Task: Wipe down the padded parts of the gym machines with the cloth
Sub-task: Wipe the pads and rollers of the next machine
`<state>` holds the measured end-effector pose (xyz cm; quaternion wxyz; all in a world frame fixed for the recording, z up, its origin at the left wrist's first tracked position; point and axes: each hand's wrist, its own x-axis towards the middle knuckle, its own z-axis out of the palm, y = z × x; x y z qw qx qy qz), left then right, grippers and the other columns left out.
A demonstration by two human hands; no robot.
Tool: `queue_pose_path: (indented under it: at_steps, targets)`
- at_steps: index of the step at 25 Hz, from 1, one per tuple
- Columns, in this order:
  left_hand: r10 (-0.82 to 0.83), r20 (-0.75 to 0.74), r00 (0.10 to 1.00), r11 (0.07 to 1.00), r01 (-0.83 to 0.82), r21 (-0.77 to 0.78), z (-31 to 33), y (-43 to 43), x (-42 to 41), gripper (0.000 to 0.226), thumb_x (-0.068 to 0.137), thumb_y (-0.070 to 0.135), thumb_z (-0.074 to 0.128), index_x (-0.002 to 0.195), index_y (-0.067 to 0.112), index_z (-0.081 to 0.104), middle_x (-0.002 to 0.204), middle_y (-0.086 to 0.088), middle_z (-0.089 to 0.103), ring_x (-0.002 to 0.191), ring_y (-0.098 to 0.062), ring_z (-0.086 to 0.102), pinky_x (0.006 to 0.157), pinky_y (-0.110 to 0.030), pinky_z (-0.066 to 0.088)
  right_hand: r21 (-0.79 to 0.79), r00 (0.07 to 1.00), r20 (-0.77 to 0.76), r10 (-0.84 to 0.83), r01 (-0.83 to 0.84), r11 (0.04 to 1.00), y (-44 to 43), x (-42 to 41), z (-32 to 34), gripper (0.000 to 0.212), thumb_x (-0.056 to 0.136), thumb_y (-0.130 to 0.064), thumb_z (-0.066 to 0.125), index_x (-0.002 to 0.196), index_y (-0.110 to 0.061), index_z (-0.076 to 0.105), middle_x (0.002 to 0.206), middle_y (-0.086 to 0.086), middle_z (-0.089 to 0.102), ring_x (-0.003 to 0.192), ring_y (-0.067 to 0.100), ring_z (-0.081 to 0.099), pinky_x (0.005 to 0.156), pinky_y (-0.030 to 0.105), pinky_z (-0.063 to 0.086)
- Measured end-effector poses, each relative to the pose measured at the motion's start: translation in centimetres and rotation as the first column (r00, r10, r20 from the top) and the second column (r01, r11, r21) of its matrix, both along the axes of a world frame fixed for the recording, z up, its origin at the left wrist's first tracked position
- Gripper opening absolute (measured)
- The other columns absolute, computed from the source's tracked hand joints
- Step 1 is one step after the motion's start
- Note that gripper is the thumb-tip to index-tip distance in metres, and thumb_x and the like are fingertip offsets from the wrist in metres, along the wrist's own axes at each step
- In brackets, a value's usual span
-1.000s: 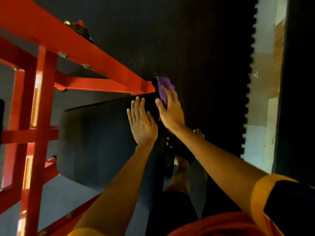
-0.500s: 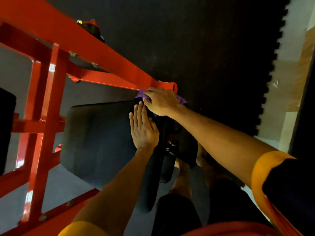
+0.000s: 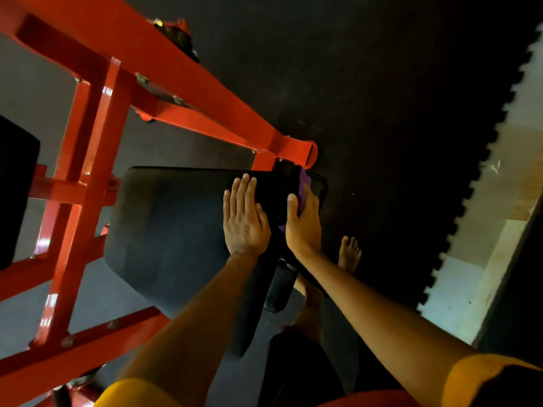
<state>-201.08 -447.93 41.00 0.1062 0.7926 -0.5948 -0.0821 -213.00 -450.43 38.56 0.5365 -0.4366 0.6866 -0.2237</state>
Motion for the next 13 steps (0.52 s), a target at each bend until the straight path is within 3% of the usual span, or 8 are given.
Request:
queue_pose_path:
  at_steps: [6, 10, 13]
  targets:
    - [0.008, -0.005, 1.0, 1.0, -0.008, -0.018, 0.0, 0.0, 0.0, 0.053, 0.103, 0.019, 0.033, 0.154, 0.008, 0.038, 0.163, -0.008, 0.033, 0.154, -0.022, 0.022, 0.128, -0.043, 0.011, -0.008, 0.999, -0.027, -0.039, 0.039, 0.999, -5.9, 1.5, -0.8, 0.069, 0.092, -0.07, 0.027, 0.145, -0.033, 0.052, 0.149, -0.007, 0.049, 0.135, 0.028, 0.05, 0.105, 0.051, 0.047]
    - [-0.009, -0.036, 0.999, 0.999, 0.008, -0.035, 0.2, 0.2, -0.1, 0.051, 0.105, 0.018, 0.032, 0.154, 0.007, 0.038, 0.162, -0.011, 0.034, 0.154, -0.025, 0.023, 0.128, -0.045, 0.012, -0.088, 0.991, 0.017, -0.134, 0.135, 0.987, -0.4, 2.0, -0.1, 0.067, 0.098, -0.065, 0.035, 0.153, -0.027, 0.043, 0.158, 0.005, 0.041, 0.141, 0.03, 0.044, 0.11, 0.049, 0.042]
    - [-0.003, -0.174, 0.985, 0.996, -0.013, -0.094, 0.3, 0.5, 0.4, 0.045, 0.106, 0.016, 0.032, 0.147, 0.004, 0.047, 0.158, -0.013, 0.042, 0.151, -0.027, 0.03, 0.127, -0.045, 0.015, -0.112, 0.984, 0.08, -0.161, 0.169, 0.979, 3.3, 2.1, 0.2, 0.068, 0.101, -0.064, 0.036, 0.158, -0.029, 0.033, 0.164, 0.007, 0.032, 0.147, 0.026, 0.038, 0.113, 0.049, 0.042]
